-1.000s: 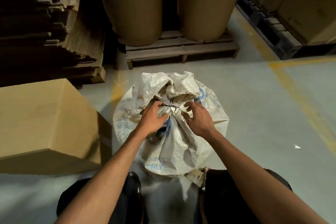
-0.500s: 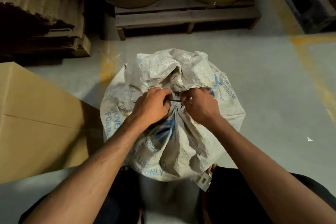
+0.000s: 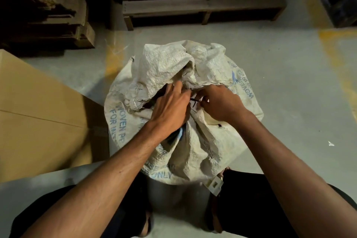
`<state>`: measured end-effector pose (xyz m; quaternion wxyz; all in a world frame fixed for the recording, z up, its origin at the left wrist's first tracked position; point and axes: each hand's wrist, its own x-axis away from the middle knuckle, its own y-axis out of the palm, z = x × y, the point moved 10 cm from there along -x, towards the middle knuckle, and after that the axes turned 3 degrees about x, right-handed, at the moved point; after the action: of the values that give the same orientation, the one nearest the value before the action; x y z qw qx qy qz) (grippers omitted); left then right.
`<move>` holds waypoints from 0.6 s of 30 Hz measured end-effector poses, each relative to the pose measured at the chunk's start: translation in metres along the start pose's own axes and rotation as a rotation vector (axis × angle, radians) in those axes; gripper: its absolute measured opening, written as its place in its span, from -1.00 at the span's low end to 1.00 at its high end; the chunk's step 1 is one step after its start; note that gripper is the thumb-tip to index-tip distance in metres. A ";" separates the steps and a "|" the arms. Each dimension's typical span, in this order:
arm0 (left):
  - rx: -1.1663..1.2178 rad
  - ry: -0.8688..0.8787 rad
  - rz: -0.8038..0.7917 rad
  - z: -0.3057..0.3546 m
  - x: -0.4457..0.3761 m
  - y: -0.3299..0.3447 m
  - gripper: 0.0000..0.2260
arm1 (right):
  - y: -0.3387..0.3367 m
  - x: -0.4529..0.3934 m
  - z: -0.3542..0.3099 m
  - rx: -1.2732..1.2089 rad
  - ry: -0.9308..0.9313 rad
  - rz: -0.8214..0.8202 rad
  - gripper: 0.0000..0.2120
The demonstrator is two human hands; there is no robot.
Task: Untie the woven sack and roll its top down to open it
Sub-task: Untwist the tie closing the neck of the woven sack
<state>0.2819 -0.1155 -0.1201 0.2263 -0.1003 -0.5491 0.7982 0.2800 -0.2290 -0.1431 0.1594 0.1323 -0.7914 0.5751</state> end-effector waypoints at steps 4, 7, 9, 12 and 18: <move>0.001 0.000 -0.022 -0.004 0.000 0.004 -0.63 | 0.016 0.008 0.011 0.033 0.013 -0.188 -0.64; 0.067 -0.025 -0.001 -0.003 0.000 0.005 -0.79 | 0.027 0.015 0.023 0.088 0.097 -0.176 -0.66; 0.088 -0.051 0.024 -0.003 0.000 0.005 -0.81 | 0.030 0.018 0.019 0.024 0.077 -0.051 -0.74; 0.094 -0.098 0.062 -0.006 0.002 0.005 -0.79 | 0.032 0.021 0.021 -0.126 0.101 0.059 -0.80; 0.055 -0.128 0.067 -0.002 0.008 0.003 -0.70 | 0.014 0.023 0.024 -0.246 0.097 0.199 -0.94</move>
<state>0.2745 -0.1113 -0.1232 0.1665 -0.0610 -0.5366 0.8250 0.2513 -0.2484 -0.1527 0.1546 0.0050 -0.8566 0.4923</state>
